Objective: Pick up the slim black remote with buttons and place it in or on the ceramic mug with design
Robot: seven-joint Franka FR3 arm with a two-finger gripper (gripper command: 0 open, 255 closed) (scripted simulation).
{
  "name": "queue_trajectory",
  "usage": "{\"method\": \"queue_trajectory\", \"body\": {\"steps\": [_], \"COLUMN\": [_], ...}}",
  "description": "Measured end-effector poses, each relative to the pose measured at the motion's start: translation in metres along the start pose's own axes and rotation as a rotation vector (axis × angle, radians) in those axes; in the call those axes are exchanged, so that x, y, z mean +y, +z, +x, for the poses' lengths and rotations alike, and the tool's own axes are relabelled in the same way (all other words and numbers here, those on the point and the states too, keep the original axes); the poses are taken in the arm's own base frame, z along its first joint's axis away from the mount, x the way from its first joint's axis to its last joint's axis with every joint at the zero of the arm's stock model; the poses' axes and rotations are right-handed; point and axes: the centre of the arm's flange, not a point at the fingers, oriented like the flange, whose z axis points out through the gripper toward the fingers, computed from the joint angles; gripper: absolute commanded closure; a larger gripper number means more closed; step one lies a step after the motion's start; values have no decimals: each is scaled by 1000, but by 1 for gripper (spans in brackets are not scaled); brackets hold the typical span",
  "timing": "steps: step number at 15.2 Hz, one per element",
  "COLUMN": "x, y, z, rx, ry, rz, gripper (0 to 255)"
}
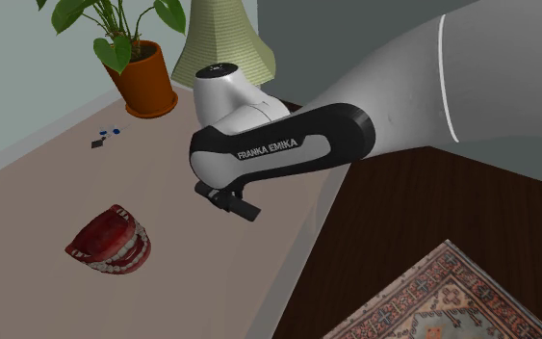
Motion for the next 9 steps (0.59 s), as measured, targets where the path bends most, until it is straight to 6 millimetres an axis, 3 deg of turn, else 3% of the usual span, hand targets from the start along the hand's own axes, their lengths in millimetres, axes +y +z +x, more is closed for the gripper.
{"method": "queue_trajectory", "body": {"steps": [5,9], "x": [-1,-4], "y": [-4,-24], "z": [-1,-3], "rx": [-2,-3], "ry": [-1,-1], "rz": [2,2], "gripper": [255,255]}}
